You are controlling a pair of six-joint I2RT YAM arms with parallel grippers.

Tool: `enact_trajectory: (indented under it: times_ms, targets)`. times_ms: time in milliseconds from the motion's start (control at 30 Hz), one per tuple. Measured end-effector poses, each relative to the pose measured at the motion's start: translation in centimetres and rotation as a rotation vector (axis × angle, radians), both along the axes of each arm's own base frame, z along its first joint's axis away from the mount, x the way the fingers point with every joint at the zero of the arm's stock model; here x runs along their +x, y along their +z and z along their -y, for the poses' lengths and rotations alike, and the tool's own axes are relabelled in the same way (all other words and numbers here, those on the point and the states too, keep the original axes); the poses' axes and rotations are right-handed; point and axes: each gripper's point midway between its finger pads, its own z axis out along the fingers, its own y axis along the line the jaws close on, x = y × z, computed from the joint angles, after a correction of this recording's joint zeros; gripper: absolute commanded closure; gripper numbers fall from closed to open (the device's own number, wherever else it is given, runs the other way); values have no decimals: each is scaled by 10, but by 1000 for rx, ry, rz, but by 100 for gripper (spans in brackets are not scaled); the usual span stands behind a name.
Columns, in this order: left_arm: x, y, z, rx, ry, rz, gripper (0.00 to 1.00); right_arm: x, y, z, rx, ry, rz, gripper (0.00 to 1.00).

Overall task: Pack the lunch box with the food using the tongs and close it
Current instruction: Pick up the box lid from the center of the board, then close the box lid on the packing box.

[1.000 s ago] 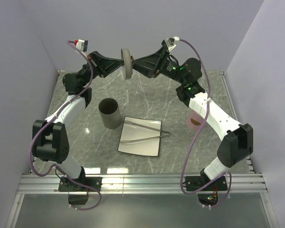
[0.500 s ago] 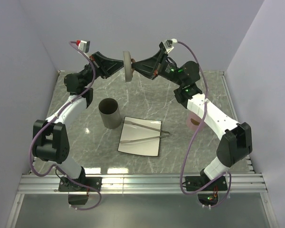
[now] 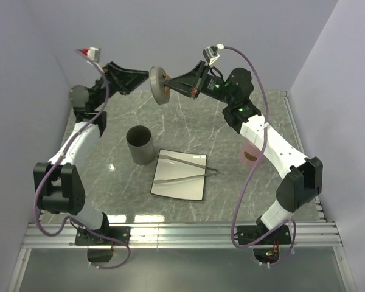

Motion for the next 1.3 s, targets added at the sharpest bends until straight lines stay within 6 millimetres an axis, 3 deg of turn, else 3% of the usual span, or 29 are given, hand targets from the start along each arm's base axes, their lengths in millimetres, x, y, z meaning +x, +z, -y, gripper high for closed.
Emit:
enact_trajectory:
  times_ms: [133, 267, 400, 433, 533, 733, 933, 1067, 1300]
  targets:
    - [26, -1, -58, 50, 230, -51, 30, 15, -12, -5, -108, -80, 37, 100]
    - [42, 1, -116, 131, 478, -80, 29, 27, -30, -22, -225, -130, 86, 100]
    - [50, -1, -152, 261, 660, -117, 27, 33, -60, -50, -363, -151, 134, 100]
    - [49, -4, -158, 283, 688, -132, 21, 33, -68, -58, -401, -151, 153, 100]
    - [42, -25, -176, 369, 748, -200, 18, 30, -93, -80, -503, -131, 208, 100]
    - [24, -55, -188, 485, 774, -283, 17, 21, -144, -109, -687, -65, 294, 100]
    - [7, -68, -187, 532, 773, -296, 17, 13, -192, -118, -855, 22, 344, 100]
    - [2, -75, -187, 549, 770, -305, 17, 10, -211, -122, -929, 73, 382, 100]
    - [-2, -110, -188, 573, 742, -394, 17, 12, -231, -122, -999, 108, 424, 100]
